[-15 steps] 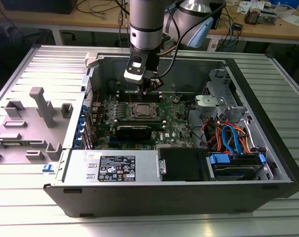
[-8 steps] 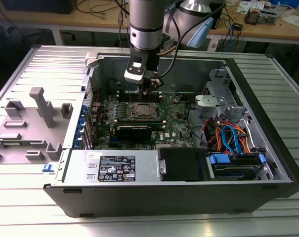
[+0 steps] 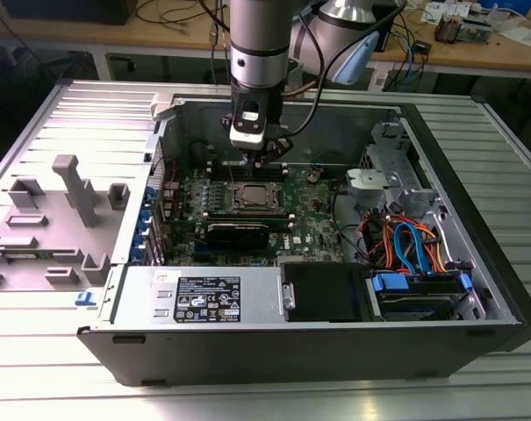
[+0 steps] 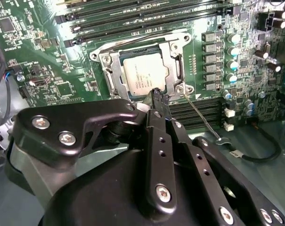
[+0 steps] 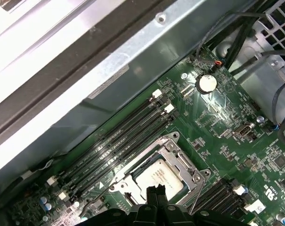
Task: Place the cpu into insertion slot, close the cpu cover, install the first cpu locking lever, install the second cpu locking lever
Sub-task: 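Install the first cpu locking lever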
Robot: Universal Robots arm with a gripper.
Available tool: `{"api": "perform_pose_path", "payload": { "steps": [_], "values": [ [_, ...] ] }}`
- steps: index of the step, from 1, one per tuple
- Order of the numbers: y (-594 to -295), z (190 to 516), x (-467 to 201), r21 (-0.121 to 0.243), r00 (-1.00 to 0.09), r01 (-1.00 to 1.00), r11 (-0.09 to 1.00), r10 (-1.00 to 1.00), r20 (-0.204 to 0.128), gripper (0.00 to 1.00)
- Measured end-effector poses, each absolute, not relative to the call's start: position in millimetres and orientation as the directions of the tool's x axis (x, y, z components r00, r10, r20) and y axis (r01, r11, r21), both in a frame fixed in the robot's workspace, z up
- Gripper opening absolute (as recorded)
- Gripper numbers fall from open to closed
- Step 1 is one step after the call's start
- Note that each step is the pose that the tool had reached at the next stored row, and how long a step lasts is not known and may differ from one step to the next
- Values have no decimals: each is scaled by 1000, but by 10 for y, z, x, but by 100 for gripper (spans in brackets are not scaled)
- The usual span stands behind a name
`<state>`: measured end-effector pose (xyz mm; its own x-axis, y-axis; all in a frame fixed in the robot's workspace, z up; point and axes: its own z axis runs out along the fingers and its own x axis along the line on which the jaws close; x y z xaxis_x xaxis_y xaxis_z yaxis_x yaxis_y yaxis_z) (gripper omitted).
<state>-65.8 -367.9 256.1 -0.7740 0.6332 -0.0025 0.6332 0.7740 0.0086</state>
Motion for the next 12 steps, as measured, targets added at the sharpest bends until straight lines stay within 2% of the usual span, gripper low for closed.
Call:
{"api": "perform_pose_path", "payload": {
  "steps": [12],
  "values": [
    [-3679,2696,-659,8,-814,581,814,581,-2,11]
  ]
}}
